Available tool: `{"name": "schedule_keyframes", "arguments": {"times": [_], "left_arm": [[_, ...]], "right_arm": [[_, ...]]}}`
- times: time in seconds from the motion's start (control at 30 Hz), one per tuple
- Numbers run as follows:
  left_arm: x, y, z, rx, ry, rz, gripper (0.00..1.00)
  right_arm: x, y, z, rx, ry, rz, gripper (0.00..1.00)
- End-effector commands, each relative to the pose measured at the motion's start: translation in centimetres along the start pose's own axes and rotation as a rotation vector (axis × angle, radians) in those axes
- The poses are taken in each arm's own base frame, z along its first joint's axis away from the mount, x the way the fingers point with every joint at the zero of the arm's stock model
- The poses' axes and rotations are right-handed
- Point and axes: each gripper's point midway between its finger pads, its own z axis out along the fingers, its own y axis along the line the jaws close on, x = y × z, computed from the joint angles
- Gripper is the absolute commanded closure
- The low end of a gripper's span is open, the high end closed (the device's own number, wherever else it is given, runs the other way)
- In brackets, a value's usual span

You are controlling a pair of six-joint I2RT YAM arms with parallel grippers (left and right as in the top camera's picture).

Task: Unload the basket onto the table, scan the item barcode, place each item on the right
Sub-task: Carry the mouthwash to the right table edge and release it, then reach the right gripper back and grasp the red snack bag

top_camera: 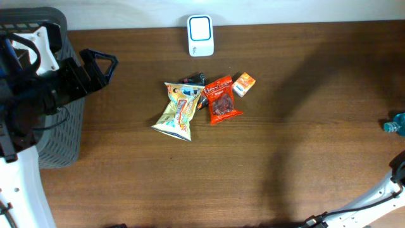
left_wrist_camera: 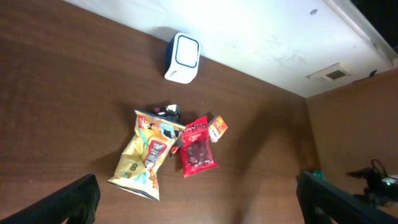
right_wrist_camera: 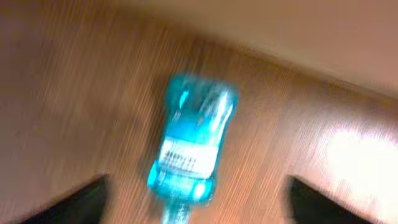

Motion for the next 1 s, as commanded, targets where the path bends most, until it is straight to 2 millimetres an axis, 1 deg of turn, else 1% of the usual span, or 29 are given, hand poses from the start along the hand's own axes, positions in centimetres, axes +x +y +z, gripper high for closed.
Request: {"name": "schedule_keyframes", "arguments": {"times": [0.0,0.03,0.07,0.1,0.17,0.23,0.3,0.43,0.47,0.6,0.63,0.7,0.8,0.87,0.9,0.93,0.97], "left_arm": [[0.0,-0.4,-0.2,0.015,-0.003,0.027,0.01],[0.0,-0.4,-0.2,0.015,-0.003,0.027,0.01],[0.0,-0.4,-0.2,0.015,-0.003,0.027,0.01],[0.0,-0.4,-0.2,0.015,-0.003,0.027,0.01],[0.0,-0.4,-0.2,0.015,-0.003,0.027,0.01],[0.0,-0.4,-0.2,0.015,-0.003,0.027,0.01],[0.0,-0.4,-0.2,0.015,-0.003,0.027,0.01],[0.0,-0.4,-0.2,0.015,-0.003,0.027,0.01],[0.0,-0.4,-0.2,0.015,-0.003,0.027,0.01],[0.0,-0.4,-0.2,0.015,-0.003,0.027,0.01],[0.0,-0.4,-0.2,0.015,-0.003,0.027,0.01],[0.0,-0.4,-0.2,0.015,-0.003,0.027,0.01],[0.0,-0.4,-0.2,0.015,-0.003,0.027,0.01],[0.0,-0.4,-0.2,0.015,-0.003,0.027,0.01],[0.0,-0.4,-0.2,0.015,-0.003,0.027,0.01],[0.0,-0.4,-0.2,0.015,-0.003,0.027,0.01],[0.0,-0.4,-0.2,0.015,-0.003,0.027,0.01]], "right_arm": [[5.1,2.7,1.0,-0.102,0.188,-0.058,0.63],[7.2,2.9,1.8,-0.087,0.250,-0.074,0.74],[9.6,3.1,2.9,-0.069,0.319,-0.093,0.80],[11.8,3.2,3.8,-0.054,0.376,-0.111,0.83],[15.2,3.5,5.5,-0.033,0.450,-0.140,0.89],[17.0,3.6,6.6,-0.022,0.478,-0.159,0.91],[17.2,3.6,6.8,-0.021,0.480,-0.160,0.92],[15.4,3.0,7.6,0.024,0.397,-0.171,0.91],[15.1,3.1,7.7,0.021,0.382,-0.171,0.89],[14.4,3.5,8.0,0.011,0.350,-0.171,0.89],[14.1,3.2,8.1,0.030,0.331,-0.175,0.88],[13.6,2.8,8.2,0.058,0.311,-0.180,0.88],[13.3,3.3,7.7,0.046,0.308,-0.187,0.88],[12.9,4.2,6.6,0.023,0.308,-0.212,0.87],[12.7,5.3,5.5,0.002,0.309,-0.226,0.85],[12.8,7.5,3.8,-0.053,0.317,-0.246,0.83],[13.3,10.4,1.9,-0.139,0.329,-0.276,0.80]]}}
